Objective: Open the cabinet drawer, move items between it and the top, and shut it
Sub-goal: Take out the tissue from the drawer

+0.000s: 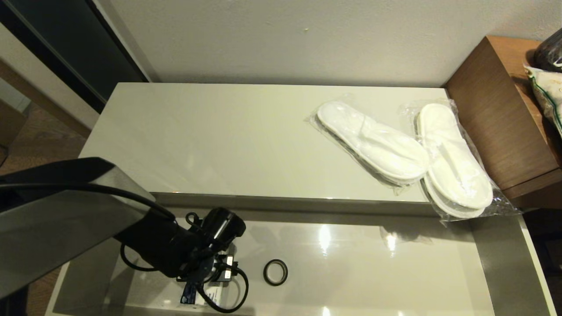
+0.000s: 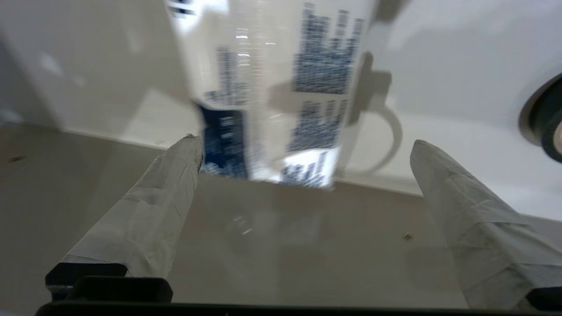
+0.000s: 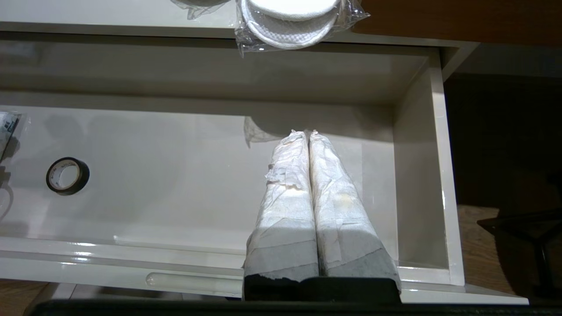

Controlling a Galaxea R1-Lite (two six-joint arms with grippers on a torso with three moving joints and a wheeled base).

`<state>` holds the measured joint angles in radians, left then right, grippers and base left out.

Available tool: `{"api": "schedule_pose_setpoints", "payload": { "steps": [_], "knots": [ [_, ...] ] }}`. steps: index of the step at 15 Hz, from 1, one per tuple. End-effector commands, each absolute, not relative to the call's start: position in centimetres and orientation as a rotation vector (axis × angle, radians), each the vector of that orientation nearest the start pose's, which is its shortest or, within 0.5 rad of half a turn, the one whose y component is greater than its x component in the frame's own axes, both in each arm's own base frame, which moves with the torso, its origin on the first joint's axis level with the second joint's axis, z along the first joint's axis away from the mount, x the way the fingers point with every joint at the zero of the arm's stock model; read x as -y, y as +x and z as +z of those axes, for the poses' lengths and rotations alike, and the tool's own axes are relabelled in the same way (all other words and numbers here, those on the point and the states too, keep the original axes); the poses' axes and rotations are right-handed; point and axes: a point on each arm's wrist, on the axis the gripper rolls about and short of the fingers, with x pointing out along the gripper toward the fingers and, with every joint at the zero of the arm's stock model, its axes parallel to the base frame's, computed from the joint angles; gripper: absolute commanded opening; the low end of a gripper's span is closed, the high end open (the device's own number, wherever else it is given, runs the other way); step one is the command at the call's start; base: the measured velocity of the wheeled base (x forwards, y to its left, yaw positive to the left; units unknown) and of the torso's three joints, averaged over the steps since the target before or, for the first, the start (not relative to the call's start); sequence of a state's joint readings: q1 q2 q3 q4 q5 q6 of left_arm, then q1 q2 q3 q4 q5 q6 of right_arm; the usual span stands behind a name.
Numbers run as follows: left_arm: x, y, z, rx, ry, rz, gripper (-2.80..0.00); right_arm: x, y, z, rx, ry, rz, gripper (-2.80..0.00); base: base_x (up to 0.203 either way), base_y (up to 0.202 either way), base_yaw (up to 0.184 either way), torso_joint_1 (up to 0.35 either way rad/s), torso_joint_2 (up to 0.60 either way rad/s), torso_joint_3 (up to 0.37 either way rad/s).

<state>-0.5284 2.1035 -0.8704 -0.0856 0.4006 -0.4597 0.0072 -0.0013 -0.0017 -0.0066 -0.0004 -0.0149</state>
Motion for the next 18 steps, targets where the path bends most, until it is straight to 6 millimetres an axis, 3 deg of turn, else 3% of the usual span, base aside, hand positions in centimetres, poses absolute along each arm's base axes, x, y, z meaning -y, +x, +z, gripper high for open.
{"api": "schedule_pose_setpoints", "payload": {
  "steps": [1, 4, 7, 13, 15, 16, 18],
  "knots": [
    [15.7, 28.0, 1.0, -1.023, 0.110, 0.125, 0.00, 0.0, -2.3, 7.7, 0.012, -0.015, 0.008, -2.80, 0.000, 0.000, 0.000, 0.000, 0.00, 0.000],
    [16.0, 28.1, -0.9, -1.052, 0.119, 0.144, 0.00, 0.0, -2.3, 7.7, 0.012, -0.015, 0.008, -2.80, 0.000, 0.000, 0.000, 0.000, 0.00, 0.000],
    [16.5, 30.3, -2.7, -1.018, 0.110, 0.200, 0.00, 0.0, -2.3, 7.7, 0.012, -0.015, 0.008, -2.80, 0.000, 0.000, 0.000, 0.000, 0.00, 0.000],
    [14.4, 34.4, -2.8, -0.956, 0.081, 0.284, 0.00, 0.0, -2.3, 7.6, 0.009, -0.015, 0.008, -2.80, 0.000, 0.000, 0.000, 0.000, 0.00, 0.000],
    [14.3, 34.6, -3.1, -0.963, 0.092, 0.286, 0.00, 0.0, -2.3, 7.6, 0.009, -0.015, 0.008, -2.80, 0.000, 0.000, 0.000, 0.000, 0.00, 0.000],
    [14.3, 34.5, -3.0, -0.963, 0.093, 0.286, -2.80, 0.0, -2.3, 7.6, 0.011, -0.015, 0.008, -2.80, 0.000, 0.000, 0.000, 0.000, 0.00, 0.000],
    [14.3, 34.4, -2.8, -0.960, 0.091, 0.285, -2.80, 0.0, -2.3, 7.7, 0.011, -0.015, 0.008, -2.80, 0.000, 0.000, 0.000, 0.000, 0.00, 0.000]
  ]
}}
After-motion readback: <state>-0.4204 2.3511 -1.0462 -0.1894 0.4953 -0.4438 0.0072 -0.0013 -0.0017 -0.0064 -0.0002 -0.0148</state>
